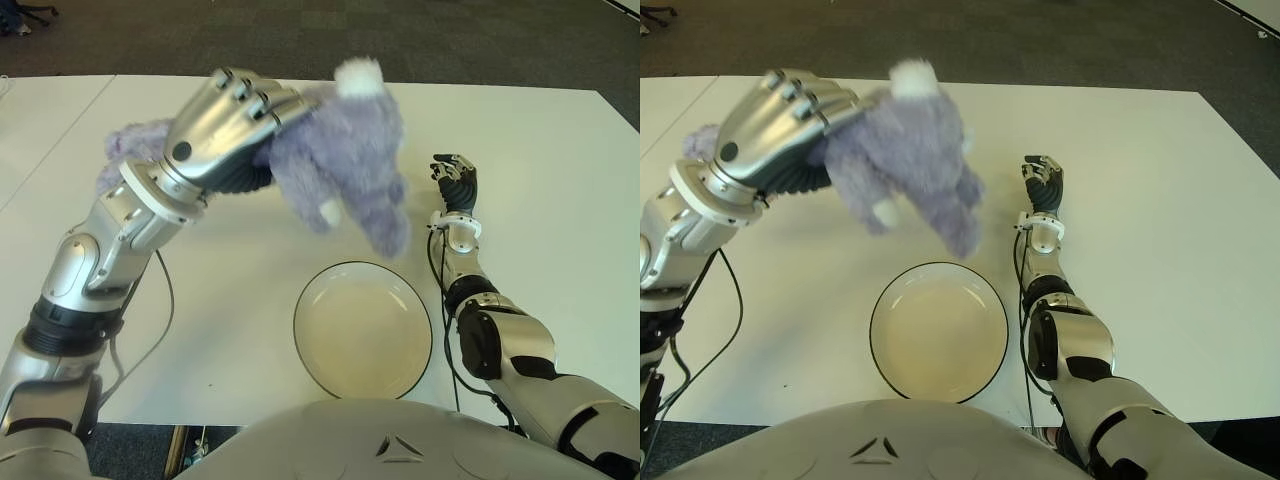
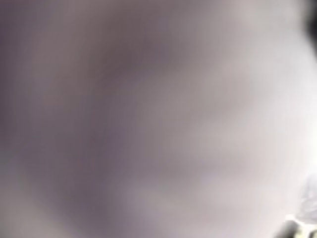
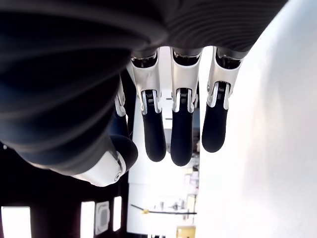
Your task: Put the doll into the plate.
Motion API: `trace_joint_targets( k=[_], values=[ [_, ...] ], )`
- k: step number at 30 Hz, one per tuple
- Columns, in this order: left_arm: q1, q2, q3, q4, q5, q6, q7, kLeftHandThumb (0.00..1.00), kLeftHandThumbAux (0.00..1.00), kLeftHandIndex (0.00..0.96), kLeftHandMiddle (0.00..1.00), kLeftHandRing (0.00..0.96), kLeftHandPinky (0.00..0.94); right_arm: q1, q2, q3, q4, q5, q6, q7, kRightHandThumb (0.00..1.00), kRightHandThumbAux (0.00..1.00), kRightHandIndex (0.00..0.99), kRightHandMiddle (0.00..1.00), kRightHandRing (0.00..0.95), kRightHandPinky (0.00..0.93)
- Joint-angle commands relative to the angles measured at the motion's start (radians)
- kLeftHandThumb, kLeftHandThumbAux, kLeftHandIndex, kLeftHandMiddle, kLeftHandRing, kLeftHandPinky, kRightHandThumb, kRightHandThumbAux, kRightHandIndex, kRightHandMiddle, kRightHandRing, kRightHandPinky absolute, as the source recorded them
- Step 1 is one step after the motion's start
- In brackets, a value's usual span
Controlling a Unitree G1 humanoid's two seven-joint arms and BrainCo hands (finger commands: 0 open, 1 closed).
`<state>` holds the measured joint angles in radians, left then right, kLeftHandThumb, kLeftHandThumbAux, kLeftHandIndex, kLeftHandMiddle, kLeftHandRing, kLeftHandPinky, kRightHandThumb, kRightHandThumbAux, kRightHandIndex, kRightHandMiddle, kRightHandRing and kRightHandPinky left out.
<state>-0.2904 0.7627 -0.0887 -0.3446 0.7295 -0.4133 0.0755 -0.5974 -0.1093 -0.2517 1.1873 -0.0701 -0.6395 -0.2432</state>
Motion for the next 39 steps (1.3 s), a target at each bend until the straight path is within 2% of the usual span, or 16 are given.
trace_joint_targets(
  k=[1,6,10,16,23,30,39],
  values=[
    [0.102,0.052,-0.068,-0.102,-0.200,-0.107,-0.177,0.746,0.694,0.443,0.815,0.833,0.849,0.266,0.055,0.017,0.159,-0.020,0.057,0.001,0.689,0.735,0.410,0.333,0.346,0.357],
    [0.105,0.027,-0.131,-0.072,-0.364,-0.115,-0.285,0.748,0.695,0.442,0.818,0.838,0.841,0.263,0.056,0.018,0.160,-0.020,0.064,0.003,0.686,0.736,0.409,0.329,0.339,0.333],
    [0.093,-0.063,-0.246,-0.086,-0.377,-0.029,-0.377,0.748,0.696,0.442,0.819,0.838,0.842,0.264,0.054,0.021,0.163,-0.026,0.074,-0.008,0.686,0.736,0.410,0.324,0.329,0.316],
    [0.103,-0.127,-0.319,-0.107,-0.375,0.032,-0.454,0.748,0.696,0.442,0.830,0.848,0.863,0.265,0.055,0.023,0.164,-0.025,0.080,-0.007,0.684,0.736,0.410,0.327,0.320,0.296],
    [0.119,-0.145,-0.306,-0.153,-0.424,0.077,-0.509,0.747,0.695,0.442,0.840,0.858,0.878,0.270,0.049,0.038,0.160,-0.034,0.079,-0.003,0.678,0.739,0.406,0.329,0.327,0.327],
    [0.119,-0.216,-0.343,-0.122,-0.421,0.065,-0.504,0.744,0.695,0.442,0.833,0.847,0.868,0.271,0.048,0.051,0.161,-0.040,0.089,-0.012,0.670,0.742,0.402,0.322,0.322,0.300],
    [0.131,-0.271,-0.358,-0.091,-0.402,0.071,-0.496,0.744,0.695,0.442,0.826,0.840,0.859,0.265,0.058,0.049,0.160,-0.022,0.101,0.000,0.663,0.745,0.399,0.306,0.294,0.264]
  ],
)
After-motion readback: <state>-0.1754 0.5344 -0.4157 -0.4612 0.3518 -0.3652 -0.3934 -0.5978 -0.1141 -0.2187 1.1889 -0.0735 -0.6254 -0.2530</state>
